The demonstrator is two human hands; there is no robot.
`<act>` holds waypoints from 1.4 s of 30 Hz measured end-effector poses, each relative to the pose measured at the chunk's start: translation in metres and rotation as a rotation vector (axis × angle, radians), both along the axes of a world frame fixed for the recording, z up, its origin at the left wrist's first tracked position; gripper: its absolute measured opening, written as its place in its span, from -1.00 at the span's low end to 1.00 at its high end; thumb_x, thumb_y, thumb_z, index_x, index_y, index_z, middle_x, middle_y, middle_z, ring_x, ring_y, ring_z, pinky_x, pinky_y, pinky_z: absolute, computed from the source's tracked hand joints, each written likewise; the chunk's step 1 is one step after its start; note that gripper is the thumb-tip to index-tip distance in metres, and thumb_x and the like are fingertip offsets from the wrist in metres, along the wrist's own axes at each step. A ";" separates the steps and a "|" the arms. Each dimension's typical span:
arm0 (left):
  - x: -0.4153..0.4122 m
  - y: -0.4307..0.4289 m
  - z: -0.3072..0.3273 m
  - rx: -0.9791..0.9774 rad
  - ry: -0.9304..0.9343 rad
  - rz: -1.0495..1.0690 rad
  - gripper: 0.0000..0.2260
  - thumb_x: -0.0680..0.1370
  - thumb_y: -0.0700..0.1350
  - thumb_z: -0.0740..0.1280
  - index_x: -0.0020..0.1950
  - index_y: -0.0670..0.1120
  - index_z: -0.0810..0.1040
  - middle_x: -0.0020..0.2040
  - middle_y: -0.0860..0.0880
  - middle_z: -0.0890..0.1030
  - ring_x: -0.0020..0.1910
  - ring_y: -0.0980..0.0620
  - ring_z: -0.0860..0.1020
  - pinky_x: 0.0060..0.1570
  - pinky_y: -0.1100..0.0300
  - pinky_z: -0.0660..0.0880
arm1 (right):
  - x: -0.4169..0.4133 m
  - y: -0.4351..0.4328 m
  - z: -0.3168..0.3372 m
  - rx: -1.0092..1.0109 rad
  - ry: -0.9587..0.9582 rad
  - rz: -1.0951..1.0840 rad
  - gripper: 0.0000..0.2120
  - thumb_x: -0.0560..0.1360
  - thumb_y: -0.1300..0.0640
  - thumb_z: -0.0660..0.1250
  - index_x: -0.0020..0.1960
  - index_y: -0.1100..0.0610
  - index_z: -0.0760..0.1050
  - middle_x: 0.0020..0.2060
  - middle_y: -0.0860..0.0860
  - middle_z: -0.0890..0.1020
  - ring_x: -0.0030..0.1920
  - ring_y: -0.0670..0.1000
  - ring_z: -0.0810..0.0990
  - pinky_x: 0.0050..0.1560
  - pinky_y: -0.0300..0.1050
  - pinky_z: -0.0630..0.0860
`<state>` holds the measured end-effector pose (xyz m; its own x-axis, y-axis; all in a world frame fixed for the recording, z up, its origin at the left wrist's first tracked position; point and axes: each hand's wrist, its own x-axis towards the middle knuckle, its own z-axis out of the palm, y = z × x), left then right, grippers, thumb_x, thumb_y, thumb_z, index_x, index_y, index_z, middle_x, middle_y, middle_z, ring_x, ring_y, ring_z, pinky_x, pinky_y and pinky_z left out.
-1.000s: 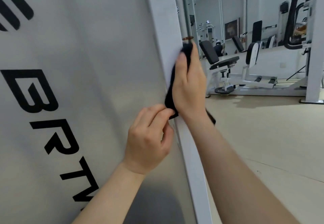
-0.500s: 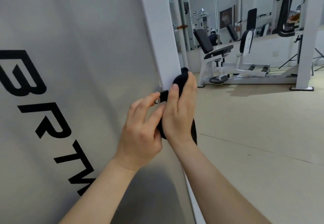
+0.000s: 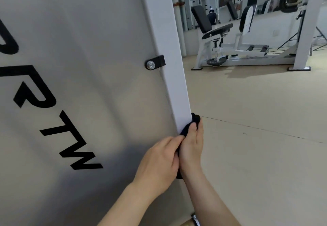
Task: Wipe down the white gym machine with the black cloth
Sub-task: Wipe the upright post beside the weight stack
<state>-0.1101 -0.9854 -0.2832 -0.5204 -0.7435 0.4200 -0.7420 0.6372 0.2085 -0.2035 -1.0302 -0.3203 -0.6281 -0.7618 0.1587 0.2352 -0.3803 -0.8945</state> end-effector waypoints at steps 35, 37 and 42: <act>0.065 0.010 0.075 -0.677 0.463 0.438 -0.82 0.61 -0.31 0.21 0.07 -0.03 0.38 -0.31 -0.08 0.51 -0.44 -0.07 0.46 -0.43 0.06 0.39 | -0.042 0.035 0.054 -0.313 0.818 0.010 -0.62 0.35 0.23 0.57 -0.06 -0.13 0.47 -0.08 -0.19 0.46 -0.06 -0.18 0.52 -0.03 -0.41 0.41; 0.079 0.003 0.072 -0.823 0.277 0.433 -0.82 0.58 -0.32 0.21 0.09 -0.07 0.40 -0.29 -0.12 0.52 -0.44 -0.14 0.46 -0.52 0.03 0.40 | -0.032 0.023 0.049 -0.370 0.902 -0.278 -0.67 0.34 0.34 0.52 -0.07 0.01 0.51 -0.10 -0.11 0.47 -0.12 -0.06 0.50 -0.04 -0.19 0.42; 0.100 -0.011 0.055 -0.986 0.031 0.369 -0.70 0.44 -0.43 0.34 0.04 -0.10 0.44 -0.27 -0.13 0.52 -0.39 -0.09 0.46 -0.54 0.11 0.38 | 0.000 0.000 0.038 -0.428 0.935 -0.668 -0.71 0.40 0.48 0.38 -0.01 0.18 0.70 -0.13 0.10 0.61 -0.07 0.06 0.48 -0.06 0.01 0.42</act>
